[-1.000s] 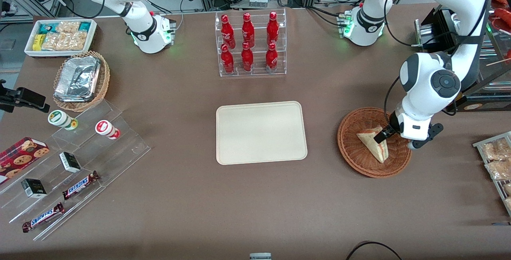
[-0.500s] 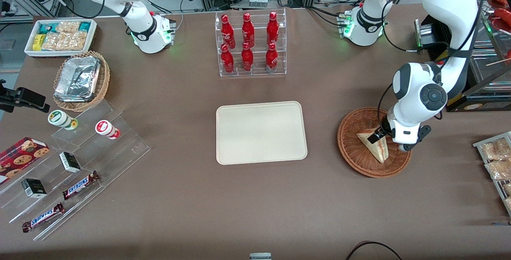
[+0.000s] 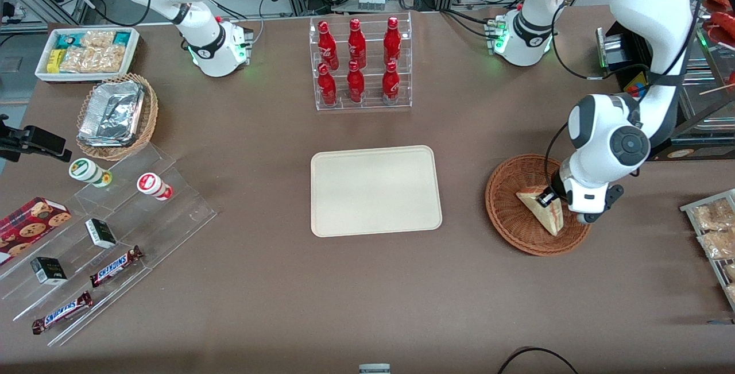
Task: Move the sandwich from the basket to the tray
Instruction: 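Lift the sandwich and carry it over the cream tray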
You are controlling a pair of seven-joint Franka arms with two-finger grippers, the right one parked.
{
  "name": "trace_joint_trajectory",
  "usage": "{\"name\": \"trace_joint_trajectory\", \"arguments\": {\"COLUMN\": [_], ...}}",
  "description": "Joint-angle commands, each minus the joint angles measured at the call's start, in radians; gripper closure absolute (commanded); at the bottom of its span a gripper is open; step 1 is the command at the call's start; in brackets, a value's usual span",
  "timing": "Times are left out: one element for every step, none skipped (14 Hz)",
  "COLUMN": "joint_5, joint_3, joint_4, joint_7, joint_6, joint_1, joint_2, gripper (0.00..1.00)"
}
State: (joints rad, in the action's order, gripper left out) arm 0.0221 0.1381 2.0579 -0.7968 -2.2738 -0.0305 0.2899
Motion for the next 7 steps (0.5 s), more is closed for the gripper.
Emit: {"name": "trace_joint_trajectory", "arguments": {"joint_5": [-0.002,-0.004,-0.004,0.001,0.004,0.018,0.062], "joint_3": [0.017,0.038,0.07,0.101,0.135,0.17,0.202], "joint_4": [-0.242,-0.295,-0.321,-0.347,-0.376,-0.395,-0.401], "joint_7": [0.048,0.094,0.123,0.129,0.126,0.126,0.12], "joint_6": [0.274,0.324,0.33,0.329,0.332,0.332,0.33], "joint_1": [0.003,0.003,0.003,0.003,0.003,0.004,0.015], "joint_2": [0.032,0.052,0.064,0.083,0.104,0.124,0.142], "gripper": [1.0,1.0,1.0,1.0,1.0,1.0,1.0]}}
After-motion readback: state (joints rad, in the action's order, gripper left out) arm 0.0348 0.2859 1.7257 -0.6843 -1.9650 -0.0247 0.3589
